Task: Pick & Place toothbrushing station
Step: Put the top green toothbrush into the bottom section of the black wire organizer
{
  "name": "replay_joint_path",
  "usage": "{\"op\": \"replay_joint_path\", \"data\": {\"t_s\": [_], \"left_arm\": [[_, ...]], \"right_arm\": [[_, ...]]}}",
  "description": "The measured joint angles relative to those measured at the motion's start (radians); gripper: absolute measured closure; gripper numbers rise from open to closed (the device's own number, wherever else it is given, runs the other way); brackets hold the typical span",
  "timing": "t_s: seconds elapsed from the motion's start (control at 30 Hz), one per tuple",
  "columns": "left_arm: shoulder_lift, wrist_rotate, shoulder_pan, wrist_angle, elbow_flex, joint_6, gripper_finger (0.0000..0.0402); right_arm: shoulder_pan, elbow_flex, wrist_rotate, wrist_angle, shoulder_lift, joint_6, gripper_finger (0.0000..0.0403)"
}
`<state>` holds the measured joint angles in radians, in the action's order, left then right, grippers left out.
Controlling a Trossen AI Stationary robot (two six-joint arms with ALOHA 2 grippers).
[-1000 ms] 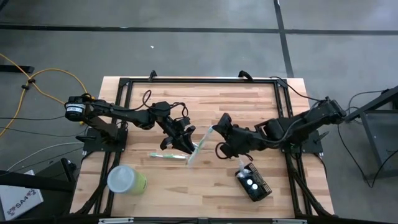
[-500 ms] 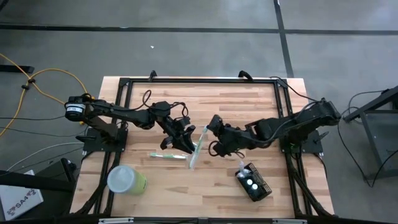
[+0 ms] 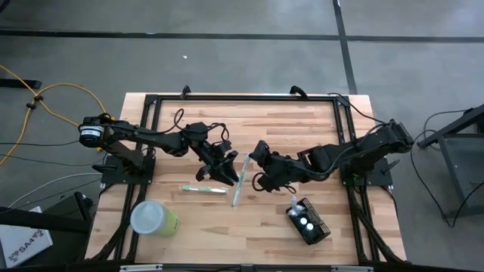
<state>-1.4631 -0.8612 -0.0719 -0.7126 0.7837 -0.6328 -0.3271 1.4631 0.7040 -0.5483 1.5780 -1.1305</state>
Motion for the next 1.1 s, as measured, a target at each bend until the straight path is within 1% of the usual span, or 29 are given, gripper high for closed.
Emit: {"op": "replay_joint_path", "data": {"t_s": [0.1,0.2,0.47,0.77,0.9,0.97,1.1], "left_arm": [[0.0,0.001,0.0,0.001,0.0,0.0,0.0253],[0.0,0.007,-0.008,0.001,0.0,-0.001,0.0249],[-0.006,0.041,-0.033,0.011,0.0,-0.001,0.0248],[-0.023,0.056,-0.031,0.018,0.0,0.004,0.0248],[-0.023,0.055,-0.021,0.015,0.0,0.004,0.0248],[-0.023,0.056,-0.014,0.012,0.0,0.004,0.0248],[-0.023,0.083,-0.01,0.009,0.0,0.005,0.0248]], "right_arm": [[0.0,0.0,0.0,0.001,0.0,0.0,0.0399],[0.0,0.0,0.003,0.008,0.0,0.0,0.0399],[0.0,0.0,0.021,0.007,0.0,0.0,0.0399],[0.003,0.0,0.034,0.014,0.0,-0.021,0.0399],[0.006,0.0,0.074,0.046,0.0,-0.026,0.0399],[0.009,0.0,0.078,0.056,0.0,-0.026,0.0399],[0.014,0.0,0.079,0.061,0.0,-0.023,0.0399]]}}
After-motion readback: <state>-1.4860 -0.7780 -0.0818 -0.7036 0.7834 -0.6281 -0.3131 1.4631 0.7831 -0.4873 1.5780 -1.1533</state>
